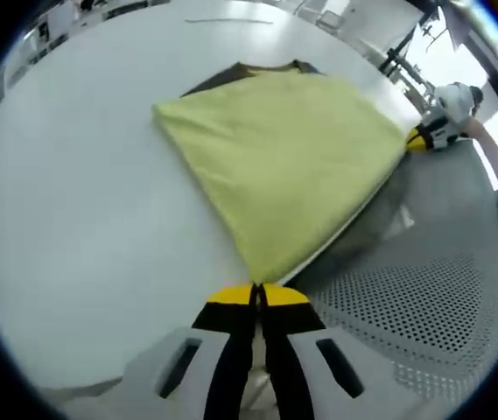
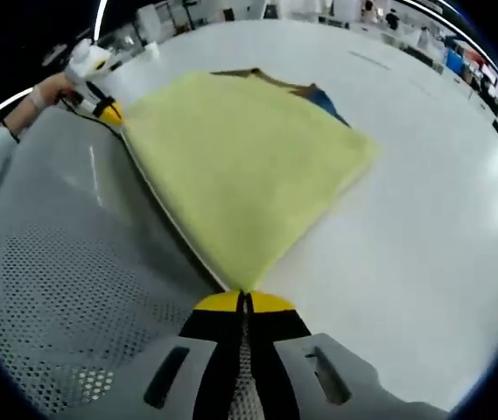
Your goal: Fold the garment on the visible template until the final outline fits inside the template.
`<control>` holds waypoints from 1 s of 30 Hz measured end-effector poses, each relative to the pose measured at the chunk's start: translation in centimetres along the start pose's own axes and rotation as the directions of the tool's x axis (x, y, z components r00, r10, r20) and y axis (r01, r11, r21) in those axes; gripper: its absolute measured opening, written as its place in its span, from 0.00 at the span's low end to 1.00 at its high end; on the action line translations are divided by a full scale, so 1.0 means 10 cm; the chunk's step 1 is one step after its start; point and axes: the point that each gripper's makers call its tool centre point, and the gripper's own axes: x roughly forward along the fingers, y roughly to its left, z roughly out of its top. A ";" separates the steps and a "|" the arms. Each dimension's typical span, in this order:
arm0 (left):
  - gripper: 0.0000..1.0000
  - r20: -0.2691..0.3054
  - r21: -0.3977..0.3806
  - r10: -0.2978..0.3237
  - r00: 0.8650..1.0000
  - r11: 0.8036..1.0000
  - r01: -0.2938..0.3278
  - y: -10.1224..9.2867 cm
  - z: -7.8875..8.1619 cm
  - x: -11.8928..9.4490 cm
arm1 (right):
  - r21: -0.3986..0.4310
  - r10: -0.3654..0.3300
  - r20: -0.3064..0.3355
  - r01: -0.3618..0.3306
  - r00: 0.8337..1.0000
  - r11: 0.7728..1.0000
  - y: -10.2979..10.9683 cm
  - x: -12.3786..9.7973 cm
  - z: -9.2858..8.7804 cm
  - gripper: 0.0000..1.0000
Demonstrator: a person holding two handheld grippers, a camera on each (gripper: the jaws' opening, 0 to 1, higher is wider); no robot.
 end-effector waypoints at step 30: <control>0.33 0.265 0.072 0.174 0.948 0.977 -0.199 -0.16 0.46 -0.72 | -0.064 -0.194 0.215 0.212 0.957 0.975 0.07 -0.64 0.61 0.30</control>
